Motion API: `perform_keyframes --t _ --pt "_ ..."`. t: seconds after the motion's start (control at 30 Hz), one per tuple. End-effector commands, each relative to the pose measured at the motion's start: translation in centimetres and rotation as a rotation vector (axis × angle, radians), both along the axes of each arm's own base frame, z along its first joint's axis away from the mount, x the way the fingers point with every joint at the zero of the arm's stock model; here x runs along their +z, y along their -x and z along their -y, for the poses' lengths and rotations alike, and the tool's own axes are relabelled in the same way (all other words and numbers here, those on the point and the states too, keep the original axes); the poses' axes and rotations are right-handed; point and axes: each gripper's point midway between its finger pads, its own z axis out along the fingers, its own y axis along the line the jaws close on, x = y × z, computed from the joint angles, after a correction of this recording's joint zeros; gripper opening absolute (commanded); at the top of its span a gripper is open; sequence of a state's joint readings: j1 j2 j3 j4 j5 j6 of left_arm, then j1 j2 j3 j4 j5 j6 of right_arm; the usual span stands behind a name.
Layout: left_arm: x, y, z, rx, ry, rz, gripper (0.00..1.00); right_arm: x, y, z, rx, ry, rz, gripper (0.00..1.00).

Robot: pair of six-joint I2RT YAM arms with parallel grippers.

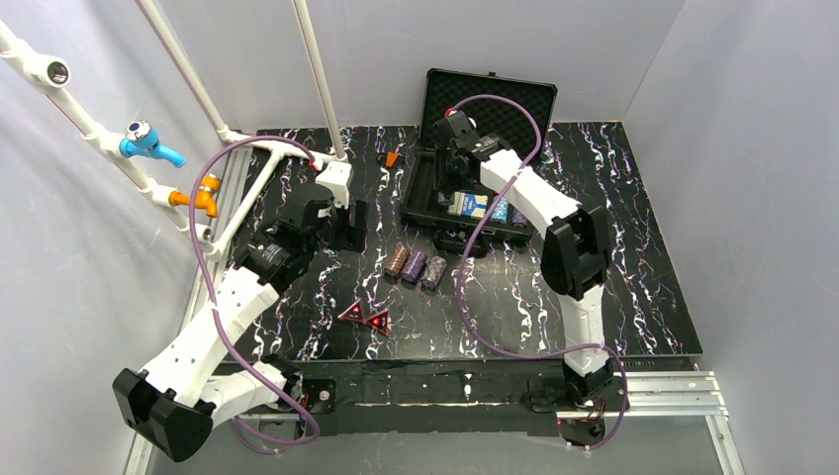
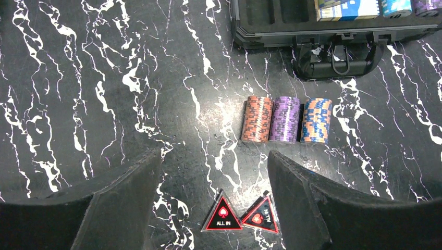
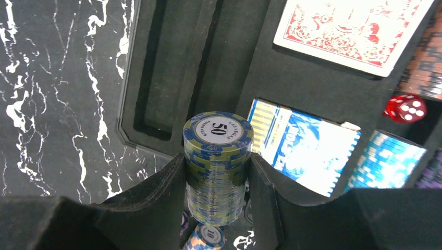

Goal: Pack up texas hold em set

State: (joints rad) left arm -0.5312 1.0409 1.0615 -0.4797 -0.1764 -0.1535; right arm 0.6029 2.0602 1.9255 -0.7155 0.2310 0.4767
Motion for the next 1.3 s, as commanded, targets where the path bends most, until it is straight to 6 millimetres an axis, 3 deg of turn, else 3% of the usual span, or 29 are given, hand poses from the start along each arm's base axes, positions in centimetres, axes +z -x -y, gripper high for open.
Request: perform_keyframes --t 0.0,0.8,1.27 --pt "0.2 0.5 -0.1 -0.002 -0.019 0.010 0.73 3.2 -3.0 -2.1 -0.013 -0.127 0.091 0.01" --pt "-0.2 0.4 -0.2 0.001 -0.046 0.003 0.73 -1.0 -5.1 -3.0 -0.090 -0.192 0.047 0.01" --pt "-0.4 0.3 -0.1 -0.002 -0.052 -0.003 0.72 -5.6 -3.1 -2.7 -0.110 -0.175 -0.072 0.01"
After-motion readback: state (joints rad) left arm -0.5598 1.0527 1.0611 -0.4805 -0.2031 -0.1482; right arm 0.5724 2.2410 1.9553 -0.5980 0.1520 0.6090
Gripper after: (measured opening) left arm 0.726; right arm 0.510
